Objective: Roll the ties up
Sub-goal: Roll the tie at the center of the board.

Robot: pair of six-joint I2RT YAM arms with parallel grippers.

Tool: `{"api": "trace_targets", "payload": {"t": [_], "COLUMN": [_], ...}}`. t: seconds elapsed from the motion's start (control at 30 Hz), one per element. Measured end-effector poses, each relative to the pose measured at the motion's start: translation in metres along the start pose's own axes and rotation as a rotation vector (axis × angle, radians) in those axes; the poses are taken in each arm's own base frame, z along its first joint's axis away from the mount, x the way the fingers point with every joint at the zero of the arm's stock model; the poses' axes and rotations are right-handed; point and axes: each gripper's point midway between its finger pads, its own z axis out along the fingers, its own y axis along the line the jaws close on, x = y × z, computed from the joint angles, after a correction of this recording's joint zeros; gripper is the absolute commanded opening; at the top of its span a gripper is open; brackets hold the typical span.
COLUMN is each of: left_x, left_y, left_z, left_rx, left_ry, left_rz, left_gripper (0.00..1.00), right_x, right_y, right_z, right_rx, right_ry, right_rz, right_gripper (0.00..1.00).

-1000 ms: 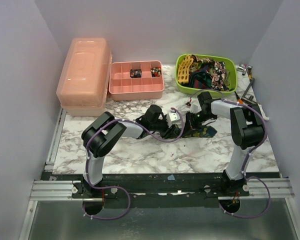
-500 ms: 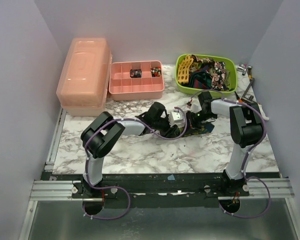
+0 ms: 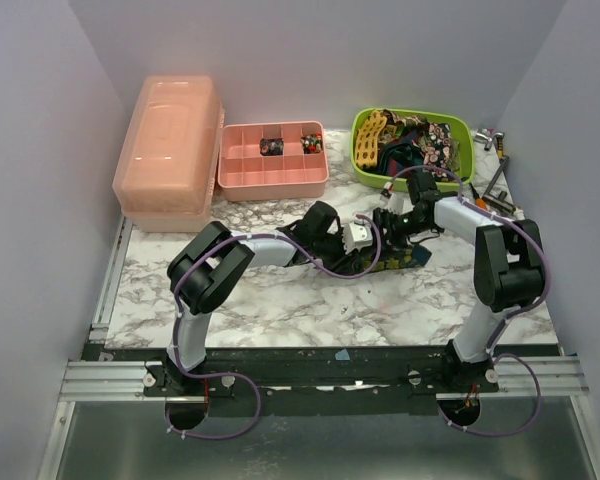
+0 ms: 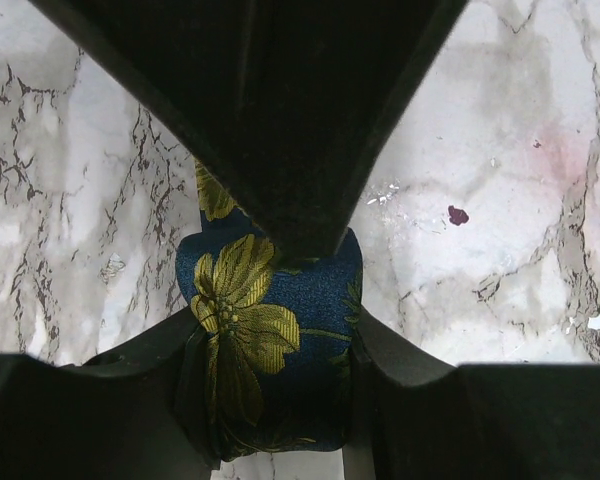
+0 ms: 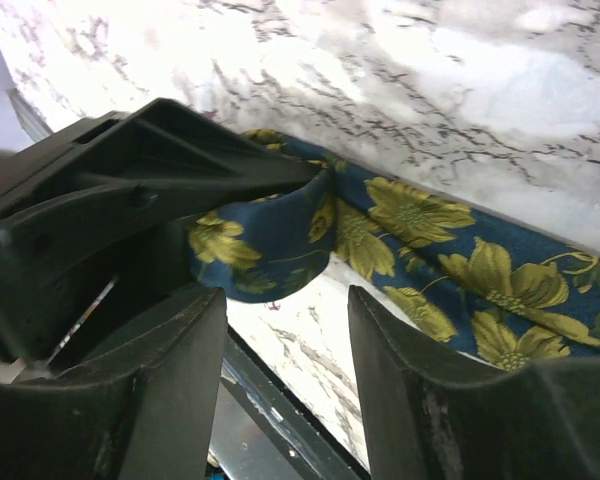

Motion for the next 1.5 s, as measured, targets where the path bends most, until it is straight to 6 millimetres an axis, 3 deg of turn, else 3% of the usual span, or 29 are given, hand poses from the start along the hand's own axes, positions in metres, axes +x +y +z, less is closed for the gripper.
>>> {"api": "trace_targets", "payload": {"t": [0.1, 0.23, 0.3, 0.5, 0.6, 0.7, 0.97, 1.1, 1.27, 1.5], "left_x": [0.000, -0.001, -0.001, -0.001, -0.001, -0.001, -0.006, -0.010, -0.016, -0.016], "left_y": [-0.001, -0.001, -0.001, -0.002, -0.002, -0.001, -0.001, -0.002, -0.002, 0.001], "left_z": [0.000, 0.001, 0.001, 0.001, 0.001, 0.001, 0.003, 0.003, 0.008, 0.013], "left_rx": [0.002, 0.003, 0.004, 0.007, 0.006, 0.005, -0.002, 0.002, 0.020, 0.026], "left_ry": [0.002, 0.001, 0.003, 0.008, 0.010, 0.012, -0.019, -0.044, -0.090, -0.100], "left_rz": [0.003, 0.007, 0.007, 0.007, 0.009, 0.008, -0.011, -0.031, -0.033, -0.020], "left_gripper": [0.15, 0.15, 0.16, 0.17, 0.30, 0.46, 0.56, 0.54, 0.38, 0.21], "right_x": [-0.002, -0.005, -0.006, -0.003, 0.001, 0.002, 0.002, 0.000, -0.002, -0.001], "right_y": [0.013, 0.023, 0.023, 0.010, 0.009, 0.008, -0.005, -0.017, -0.032, -0.035], "right_z": [-0.006, -0.007, -0.003, 0.014, 0.016, 0.016, 0.017, 0.017, 0.024, 0.024], "right_rx": [-0.041, -0.091, -0.101, -0.101, -0.111, -0.121, -0.086, -0.046, 0.002, 0.010], "right_ry": [-0.015, -0.025, -0.023, 0.008, 0.016, 0.015, 0.010, 0.002, 0.015, 0.026], "right_rz": [-0.021, -0.024, -0.024, -0.002, -0.001, -0.007, -0.009, -0.005, 0.001, -0.002], "right_gripper": [0.76, 0.77, 0.69, 0.27, 0.02, 0.01, 0.00, 0.00, 0.00, 0.00]}}
